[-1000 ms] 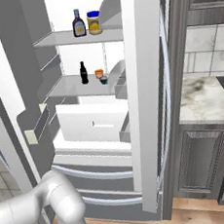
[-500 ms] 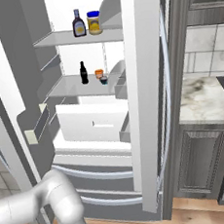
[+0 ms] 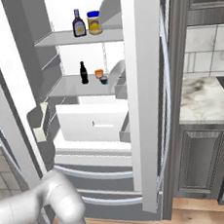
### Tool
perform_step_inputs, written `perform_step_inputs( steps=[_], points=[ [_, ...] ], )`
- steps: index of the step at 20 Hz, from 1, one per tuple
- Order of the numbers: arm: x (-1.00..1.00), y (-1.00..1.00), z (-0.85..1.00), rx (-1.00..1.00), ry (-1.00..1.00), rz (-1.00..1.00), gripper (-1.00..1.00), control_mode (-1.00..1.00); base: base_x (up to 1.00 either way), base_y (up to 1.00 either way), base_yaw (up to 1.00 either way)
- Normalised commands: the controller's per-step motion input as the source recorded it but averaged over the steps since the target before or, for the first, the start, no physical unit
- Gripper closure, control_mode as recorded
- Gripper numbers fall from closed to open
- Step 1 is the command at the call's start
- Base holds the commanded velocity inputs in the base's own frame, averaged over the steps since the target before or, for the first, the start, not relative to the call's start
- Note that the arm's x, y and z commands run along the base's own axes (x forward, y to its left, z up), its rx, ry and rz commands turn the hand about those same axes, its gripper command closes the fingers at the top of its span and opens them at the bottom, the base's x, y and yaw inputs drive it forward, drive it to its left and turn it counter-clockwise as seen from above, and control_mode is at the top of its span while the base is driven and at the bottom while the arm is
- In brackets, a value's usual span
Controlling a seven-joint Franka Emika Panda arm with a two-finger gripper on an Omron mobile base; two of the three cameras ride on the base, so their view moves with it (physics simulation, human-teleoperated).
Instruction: Place the tupperware on the second highest shelf of the fridge. Make space for the tupperware among the existing items by rearranging them on the shelves if needed. Close the fridge door when finished.
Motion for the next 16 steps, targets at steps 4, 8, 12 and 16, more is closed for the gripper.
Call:
perform_step_inputs(
  steps=[4,8,12,16],
  points=[
    [0.01,-1.00,0.00,0.00,0.00,-0.04,-1.00,-1.00,0.00,0.00,0.00],
    [0.22,-0.88,0.00,0.00,0.00,0.00,-1.00,-1.00,0.00,0.00,0.00],
    [0.33,-0.54,0.00,0.00,0.00,0.02,-1.00,-1.00,0.00,0.00,0.00],
    [0.35,-0.25,0.09,0.00,-0.03,0.09,-1.00,-1.00,0.00,0.00,0.00]
  ],
)
